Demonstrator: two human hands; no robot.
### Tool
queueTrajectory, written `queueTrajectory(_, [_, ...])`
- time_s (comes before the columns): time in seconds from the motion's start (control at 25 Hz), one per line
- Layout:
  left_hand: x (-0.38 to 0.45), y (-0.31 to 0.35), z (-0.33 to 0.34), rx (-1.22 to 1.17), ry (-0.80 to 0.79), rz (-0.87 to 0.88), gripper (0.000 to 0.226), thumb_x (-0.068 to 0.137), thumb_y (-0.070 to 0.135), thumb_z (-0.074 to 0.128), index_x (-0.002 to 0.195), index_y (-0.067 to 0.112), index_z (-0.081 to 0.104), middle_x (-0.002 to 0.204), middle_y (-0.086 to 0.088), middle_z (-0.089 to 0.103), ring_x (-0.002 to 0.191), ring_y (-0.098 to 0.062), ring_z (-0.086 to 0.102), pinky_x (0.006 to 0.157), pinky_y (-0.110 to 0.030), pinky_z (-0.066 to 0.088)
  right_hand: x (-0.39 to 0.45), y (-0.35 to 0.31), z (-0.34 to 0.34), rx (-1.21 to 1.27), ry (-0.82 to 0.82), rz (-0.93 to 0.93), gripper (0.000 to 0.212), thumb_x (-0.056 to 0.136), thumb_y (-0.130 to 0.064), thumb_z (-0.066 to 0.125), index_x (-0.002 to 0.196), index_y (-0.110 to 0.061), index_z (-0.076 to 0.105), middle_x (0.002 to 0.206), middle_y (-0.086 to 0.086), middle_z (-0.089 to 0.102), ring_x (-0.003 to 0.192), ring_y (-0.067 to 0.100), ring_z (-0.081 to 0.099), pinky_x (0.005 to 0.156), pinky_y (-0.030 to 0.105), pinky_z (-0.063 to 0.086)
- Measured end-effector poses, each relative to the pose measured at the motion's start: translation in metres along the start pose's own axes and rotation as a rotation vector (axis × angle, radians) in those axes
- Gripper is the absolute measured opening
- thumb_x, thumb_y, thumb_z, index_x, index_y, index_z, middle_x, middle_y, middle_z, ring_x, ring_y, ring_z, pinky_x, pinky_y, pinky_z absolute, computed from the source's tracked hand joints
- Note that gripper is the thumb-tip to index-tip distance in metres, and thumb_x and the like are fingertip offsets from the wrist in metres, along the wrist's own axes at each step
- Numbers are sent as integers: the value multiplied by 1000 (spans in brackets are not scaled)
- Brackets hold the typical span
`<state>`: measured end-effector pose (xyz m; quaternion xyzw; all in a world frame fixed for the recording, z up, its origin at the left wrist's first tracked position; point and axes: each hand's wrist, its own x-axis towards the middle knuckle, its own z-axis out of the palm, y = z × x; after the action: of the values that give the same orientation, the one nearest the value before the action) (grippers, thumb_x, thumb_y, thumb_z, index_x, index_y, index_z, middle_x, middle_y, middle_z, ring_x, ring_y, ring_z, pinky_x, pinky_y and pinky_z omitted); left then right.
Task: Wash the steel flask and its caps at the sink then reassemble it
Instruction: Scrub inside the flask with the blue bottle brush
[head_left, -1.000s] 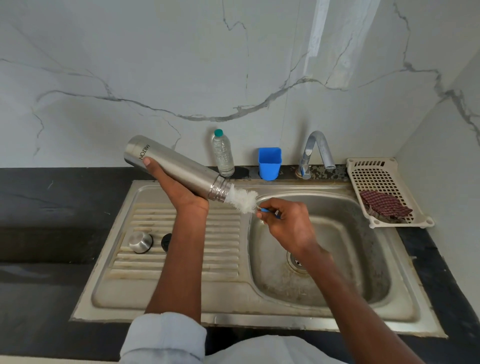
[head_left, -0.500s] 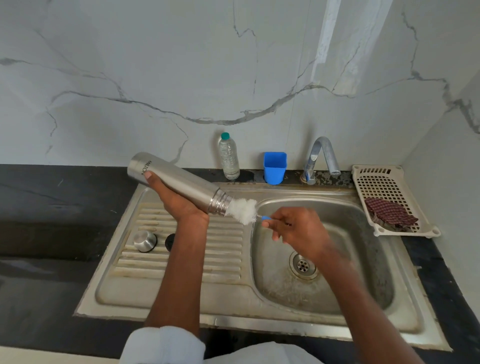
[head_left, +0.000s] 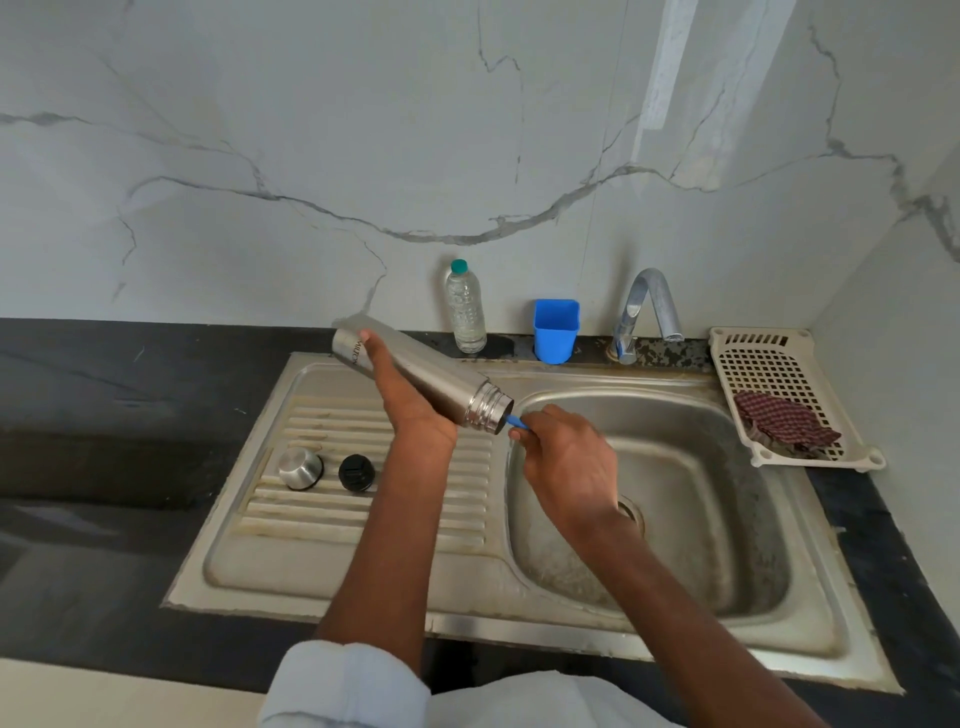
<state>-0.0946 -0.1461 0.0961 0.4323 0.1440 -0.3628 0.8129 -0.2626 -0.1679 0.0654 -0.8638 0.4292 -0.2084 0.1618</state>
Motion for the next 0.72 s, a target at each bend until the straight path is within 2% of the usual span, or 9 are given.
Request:
queueTrajectory(0.12, [-6,0,6,-12,-132,19,73,86,73,69,129,14,58,104,-11,68,90,-30,71,75,-43,61,12,-7,-16,736,-393,476,38,103,-34,58,70,-16,67,54,-7,47,47,12,40,45,25,30])
queueTrajectory(0.2, [-6,6,1,2,-281,13,79,86,76,65,133,12,56,99,-13,70,92,-33,73,79,-44,60,15,-4,-24,1073,-602,671,45,105,-35,53,66,-16,62,51,-7,35,42,8,27,42,23,20])
queueTrajectory(0.24, [-3,9,-1,46,-304,20,83,87,77,63,139,13,55,107,-14,73,103,-35,74,86,-49,60,14,-1,-22,1005,-534,570,45,105,-36,54,66,-15,62,50,-6,38,42,10,29,44,25,23])
queueTrajectory(0.32, [-5,12,-1,148,-315,15,87,85,78,64,146,18,53,128,-17,71,119,-39,70,96,-60,57,4,5,-15,463,-186,239,41,103,-36,58,68,-15,64,53,-3,52,48,16,42,50,30,30])
queueTrajectory(0.44, [-17,-1,11,7,-109,-12,82,80,77,71,138,21,57,125,-15,72,110,-35,72,96,-58,58,-4,11,-15,-52,104,3,31,100,-36,62,75,-19,61,63,-2,59,53,24,41,52,29,28])
queueTrajectory(0.48, [-19,-6,14,-57,-51,25,80,81,79,68,134,20,60,118,-13,73,104,-32,73,94,-53,60,-2,8,-17,22,48,41,32,100,-37,62,73,-20,60,61,-3,57,53,23,42,53,29,29])
queueTrajectory(0.6, [-21,-12,13,-18,-222,42,89,80,87,60,124,11,61,99,-14,70,87,-30,70,82,-42,59,7,-1,-36,955,-460,596,44,104,-35,54,62,-21,54,53,-6,38,47,13,30,47,28,23])
queueTrajectory(0.64, [-20,-11,11,11,-296,33,91,79,87,61,126,9,61,102,-17,70,90,-32,70,83,-44,58,6,0,-39,1084,-535,679,45,105,-34,52,62,-20,53,52,-6,34,46,11,26,46,26,19])
queueTrajectory(0.72, [-14,-6,10,107,-330,37,93,82,83,63,139,9,59,122,-17,71,108,-33,71,92,-51,59,0,8,-35,890,-380,496,45,106,-33,52,63,-18,57,50,-5,42,47,16,36,48,28,25])
